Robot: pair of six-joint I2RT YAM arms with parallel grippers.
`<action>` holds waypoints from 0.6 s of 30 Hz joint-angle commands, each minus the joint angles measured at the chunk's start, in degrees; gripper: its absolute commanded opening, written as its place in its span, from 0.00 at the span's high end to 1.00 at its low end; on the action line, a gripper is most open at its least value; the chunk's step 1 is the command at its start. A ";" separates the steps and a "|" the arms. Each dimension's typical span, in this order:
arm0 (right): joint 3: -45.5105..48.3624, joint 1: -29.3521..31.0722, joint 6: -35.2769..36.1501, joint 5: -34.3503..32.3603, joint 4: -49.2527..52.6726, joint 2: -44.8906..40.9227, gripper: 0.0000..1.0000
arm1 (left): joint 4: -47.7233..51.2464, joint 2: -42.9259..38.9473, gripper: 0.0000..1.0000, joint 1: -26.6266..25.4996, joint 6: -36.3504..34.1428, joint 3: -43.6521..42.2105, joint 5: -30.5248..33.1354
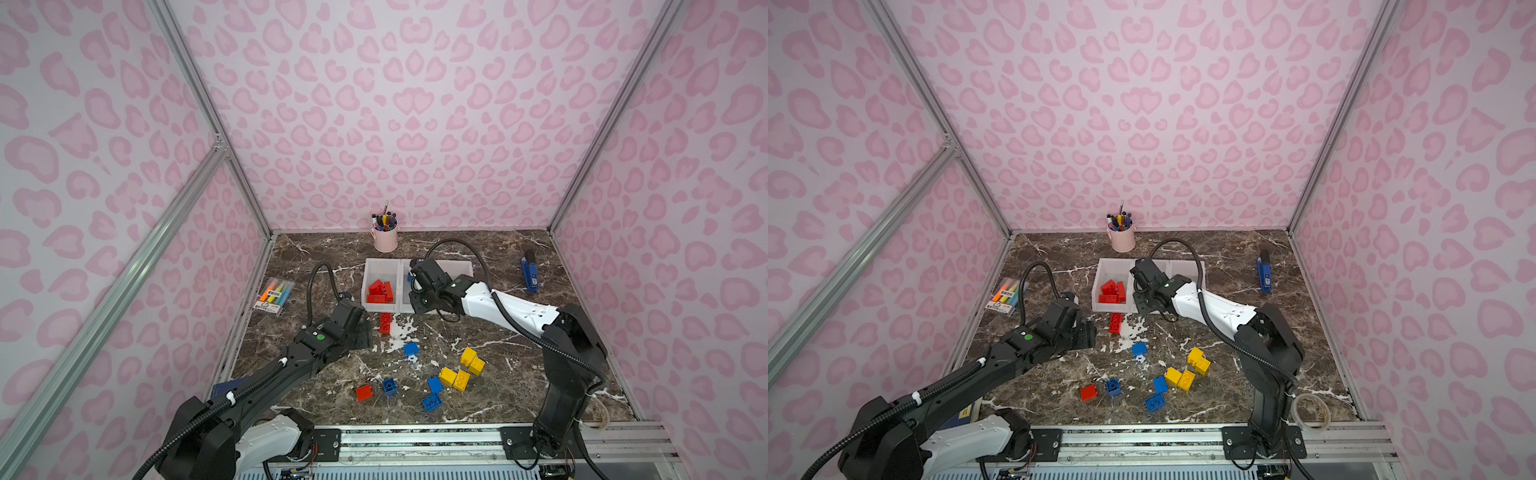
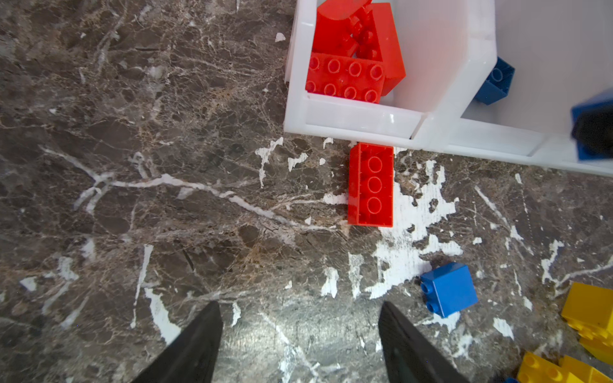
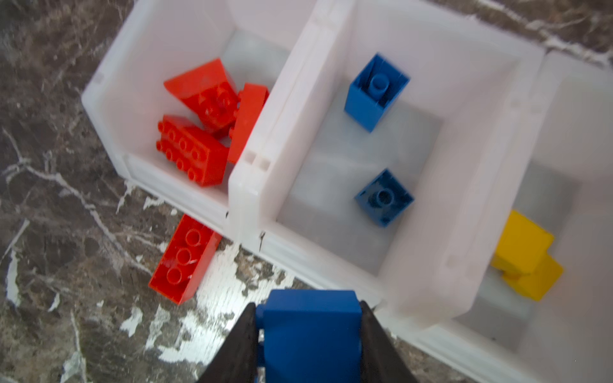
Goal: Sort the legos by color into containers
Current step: 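Lift the blue brick into the middle compartment and open the right gripper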
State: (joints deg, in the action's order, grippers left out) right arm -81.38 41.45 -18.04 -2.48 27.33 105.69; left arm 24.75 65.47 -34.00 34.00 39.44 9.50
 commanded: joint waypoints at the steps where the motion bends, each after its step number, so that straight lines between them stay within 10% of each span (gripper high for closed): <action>1: -3.26 -1.57 1.43 -1.13 2.71 3.78 0.64 | -0.76 0.35 0.24 -0.62 0.59 -0.07 0.78; 18: -11.96 -3.75 0.83 -1.47 5.19 9.36 0.35 | -1.53 3.36 0.23 -2.54 0.83 0.98 0.60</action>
State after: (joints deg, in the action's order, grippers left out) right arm -93.86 37.71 -17.15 -3.44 31.68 115.90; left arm 24.71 68.27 -36.47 34.46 39.55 9.63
